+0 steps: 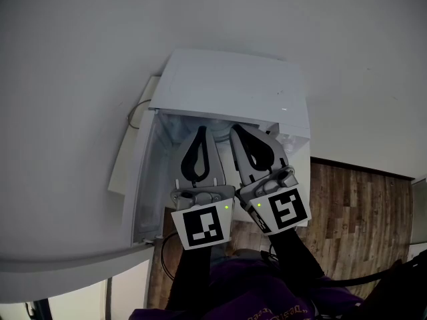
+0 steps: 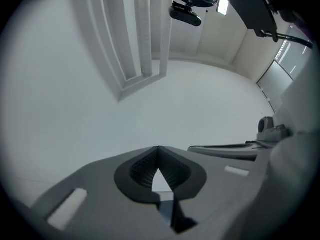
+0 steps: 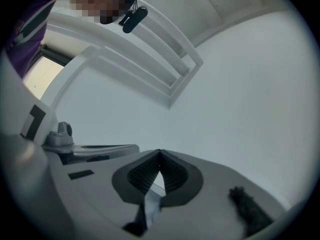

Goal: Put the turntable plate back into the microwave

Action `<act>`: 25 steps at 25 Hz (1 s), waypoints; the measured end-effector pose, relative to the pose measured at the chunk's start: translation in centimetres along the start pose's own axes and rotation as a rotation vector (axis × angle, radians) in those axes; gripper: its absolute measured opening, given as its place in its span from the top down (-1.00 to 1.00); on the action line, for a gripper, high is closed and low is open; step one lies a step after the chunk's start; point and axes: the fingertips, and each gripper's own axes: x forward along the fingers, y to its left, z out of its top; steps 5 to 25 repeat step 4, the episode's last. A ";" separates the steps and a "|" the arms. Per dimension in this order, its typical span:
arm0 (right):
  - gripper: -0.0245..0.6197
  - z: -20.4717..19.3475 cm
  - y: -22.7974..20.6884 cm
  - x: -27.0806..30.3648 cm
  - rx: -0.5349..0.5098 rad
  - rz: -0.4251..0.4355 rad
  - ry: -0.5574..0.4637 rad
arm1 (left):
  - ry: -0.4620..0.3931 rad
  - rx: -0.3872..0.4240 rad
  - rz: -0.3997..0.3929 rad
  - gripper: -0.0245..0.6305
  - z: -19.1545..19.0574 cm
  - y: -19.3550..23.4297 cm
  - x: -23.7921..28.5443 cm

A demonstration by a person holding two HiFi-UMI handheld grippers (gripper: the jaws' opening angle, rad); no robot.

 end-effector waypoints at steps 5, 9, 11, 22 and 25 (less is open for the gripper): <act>0.90 -0.1 -0.2 0.1 0.002 -0.005 -0.002 | -0.008 -0.002 0.005 0.90 0.1 0.1 0.2; 0.90 -0.1 -0.2 0.1 0.002 -0.005 -0.002 | -0.008 -0.002 0.005 0.90 0.1 0.1 0.2; 0.90 -0.1 -0.2 0.1 0.002 -0.005 -0.002 | -0.008 -0.002 0.005 0.90 0.1 0.1 0.2; 0.90 -0.1 -0.2 0.1 0.002 -0.005 -0.002 | -0.008 -0.002 0.005 0.90 0.1 0.1 0.2; 0.90 -0.1 -0.2 0.1 0.002 -0.005 -0.002 | -0.008 -0.002 0.005 0.90 0.1 0.1 0.2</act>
